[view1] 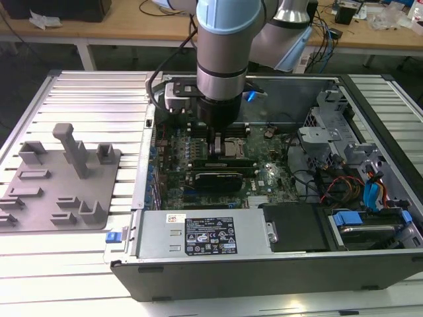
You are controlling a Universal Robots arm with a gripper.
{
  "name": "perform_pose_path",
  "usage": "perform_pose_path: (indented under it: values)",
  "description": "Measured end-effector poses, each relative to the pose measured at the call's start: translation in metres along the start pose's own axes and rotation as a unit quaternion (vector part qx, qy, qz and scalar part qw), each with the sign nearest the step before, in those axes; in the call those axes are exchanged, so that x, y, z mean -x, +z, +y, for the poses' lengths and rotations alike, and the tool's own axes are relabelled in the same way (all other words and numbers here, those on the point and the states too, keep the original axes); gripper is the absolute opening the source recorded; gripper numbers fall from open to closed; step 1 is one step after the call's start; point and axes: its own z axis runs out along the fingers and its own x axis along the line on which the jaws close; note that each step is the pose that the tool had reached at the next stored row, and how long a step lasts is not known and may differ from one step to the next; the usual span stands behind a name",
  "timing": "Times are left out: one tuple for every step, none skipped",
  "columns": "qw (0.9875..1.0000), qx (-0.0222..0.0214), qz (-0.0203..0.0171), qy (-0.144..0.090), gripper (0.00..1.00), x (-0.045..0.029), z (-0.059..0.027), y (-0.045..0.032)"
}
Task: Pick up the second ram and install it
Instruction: 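Press down the second ram until it locks into place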
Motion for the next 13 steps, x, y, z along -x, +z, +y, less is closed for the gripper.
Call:
perform_pose_path:
  values:
    - [1.0000, -0.0002, 0.0001, 0.000, 0.08, -0.0001, 0.0003, 0.0018]
    - [1.0000, -0.0002, 0.0001, 0.000, 0.08, -0.0001, 0.0003, 0.0018]
    - [1.0000, -0.0003, 0.0000, 0.000, 0.08, -0.0001, 0.0003, 0.0026]
    - [1.0000, -0.0003, 0.0003, 0.000, 0.08, -0.0002, 0.0004, 0.0036]
    - [1.0000, -0.0004, 0.0000, 0.000, 0.08, -0.0001, 0.0004, 0.0039]
    - [1.0000, -0.0006, 0.0001, 0.000, 0.08, -0.0002, 0.0005, 0.0055]
    - [1.0000, -0.0006, 0.0002, 0.000, 0.08, -0.0002, 0.0005, 0.0055]
    - [1.0000, -0.0007, 0.0000, 0.000, 0.08, -0.0002, 0.0005, 0.0057]
    - [1.0000, -0.0008, -0.0003, 0.000, 0.08, -0.0001, 0.0004, 0.0051]
    - [1.0000, -0.0011, -0.0006, 0.000, 0.08, 0.0002, 0.0004, -0.0013]
    - [1.0000, -0.0007, 0.0000, 0.000, 0.08, 0.0002, 0.0005, -0.0063]
    - [1.0000, -0.0008, -0.0002, 0.000, 0.08, 0.0003, 0.0005, -0.0105]
    - [1.0000, -0.0007, 0.0000, 0.000, 0.08, 0.0006, 0.0006, -0.0183]
